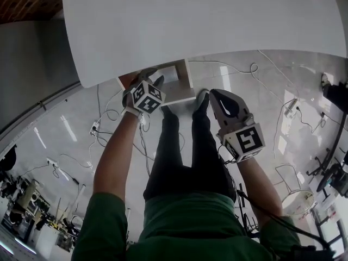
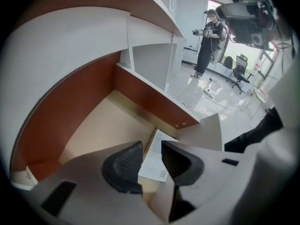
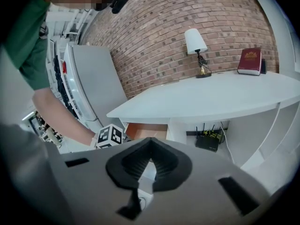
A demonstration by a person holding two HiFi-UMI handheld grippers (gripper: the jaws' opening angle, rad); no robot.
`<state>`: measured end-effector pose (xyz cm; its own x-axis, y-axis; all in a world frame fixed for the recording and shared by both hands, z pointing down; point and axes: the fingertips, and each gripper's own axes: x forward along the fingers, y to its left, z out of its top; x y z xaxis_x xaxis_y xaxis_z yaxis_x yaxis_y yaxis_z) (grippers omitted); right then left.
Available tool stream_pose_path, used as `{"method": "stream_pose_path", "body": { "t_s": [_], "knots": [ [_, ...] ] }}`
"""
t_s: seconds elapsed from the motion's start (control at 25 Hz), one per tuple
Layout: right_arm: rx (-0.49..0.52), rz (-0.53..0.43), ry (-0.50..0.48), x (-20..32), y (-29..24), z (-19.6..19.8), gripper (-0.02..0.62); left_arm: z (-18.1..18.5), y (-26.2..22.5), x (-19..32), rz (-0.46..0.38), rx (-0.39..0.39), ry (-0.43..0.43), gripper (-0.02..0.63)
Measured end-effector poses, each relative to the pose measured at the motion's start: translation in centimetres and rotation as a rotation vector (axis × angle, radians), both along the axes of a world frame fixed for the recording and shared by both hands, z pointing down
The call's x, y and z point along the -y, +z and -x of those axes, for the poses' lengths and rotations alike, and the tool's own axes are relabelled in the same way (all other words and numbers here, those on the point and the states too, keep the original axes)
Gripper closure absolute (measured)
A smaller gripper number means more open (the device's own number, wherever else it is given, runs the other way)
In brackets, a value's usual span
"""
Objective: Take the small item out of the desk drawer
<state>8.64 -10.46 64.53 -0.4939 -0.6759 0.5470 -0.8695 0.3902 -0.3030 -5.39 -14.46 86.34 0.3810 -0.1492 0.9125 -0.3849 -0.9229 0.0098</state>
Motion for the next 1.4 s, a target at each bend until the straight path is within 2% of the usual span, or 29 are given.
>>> {"method": "stream_pose_path", "body": {
  "t_s": [0.64, 0.88, 1.08, 1.24, 1.4],
  "knots": [
    [-0.003, 0.036, -0.047, -0.4, 5.0, 0.6, 0.592, -0.5, 8.2, 0.2, 0.047, 0.103, 0.153, 0.494],
    [0.006, 0.048, -0.056, -0.6, 5.9, 1.3, 0.592, -0.9, 9.6, -0.1, 0.07, 0.125, 0.246, 0.512],
    [0.01, 0.052, -0.058, -0.7, 6.1, 1.5, 0.592, -1.1, 9.6, -0.2, 0.137, 0.11, 0.223, 0.518],
    [0.015, 0.059, -0.057, -1.0, 6.1, 1.8, 0.592, -1.2, 9.3, -0.2, 0.153, 0.117, 0.207, 0.544],
    [0.031, 0.066, -0.058, -1.0, 5.9, 2.4, 0.592, -1.0, 8.3, -0.1, 0.125, 0.123, 0.213, 0.566]
  ]
}}
